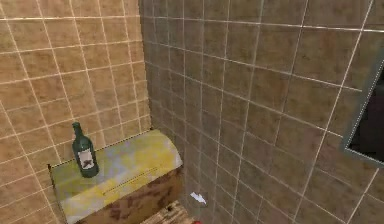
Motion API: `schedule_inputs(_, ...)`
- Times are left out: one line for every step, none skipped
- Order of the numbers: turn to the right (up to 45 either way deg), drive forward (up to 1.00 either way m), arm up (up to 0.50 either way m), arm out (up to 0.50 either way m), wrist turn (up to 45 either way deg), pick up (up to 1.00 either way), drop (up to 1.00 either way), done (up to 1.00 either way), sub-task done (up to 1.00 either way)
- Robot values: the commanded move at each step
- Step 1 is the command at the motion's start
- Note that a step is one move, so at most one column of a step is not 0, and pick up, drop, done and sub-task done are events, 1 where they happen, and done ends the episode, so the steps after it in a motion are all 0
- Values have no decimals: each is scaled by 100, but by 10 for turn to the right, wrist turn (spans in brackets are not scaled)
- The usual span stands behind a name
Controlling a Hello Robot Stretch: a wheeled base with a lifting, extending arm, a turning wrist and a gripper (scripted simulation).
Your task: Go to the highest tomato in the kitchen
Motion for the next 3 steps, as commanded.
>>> schedule_inputs(450,0,0,0,0,0,0,0,0)
schedule_inputs(450,0,0,0,0,0,0,0,0)
schedule_inputs(450,0,0,0,0,0,0,0,0)
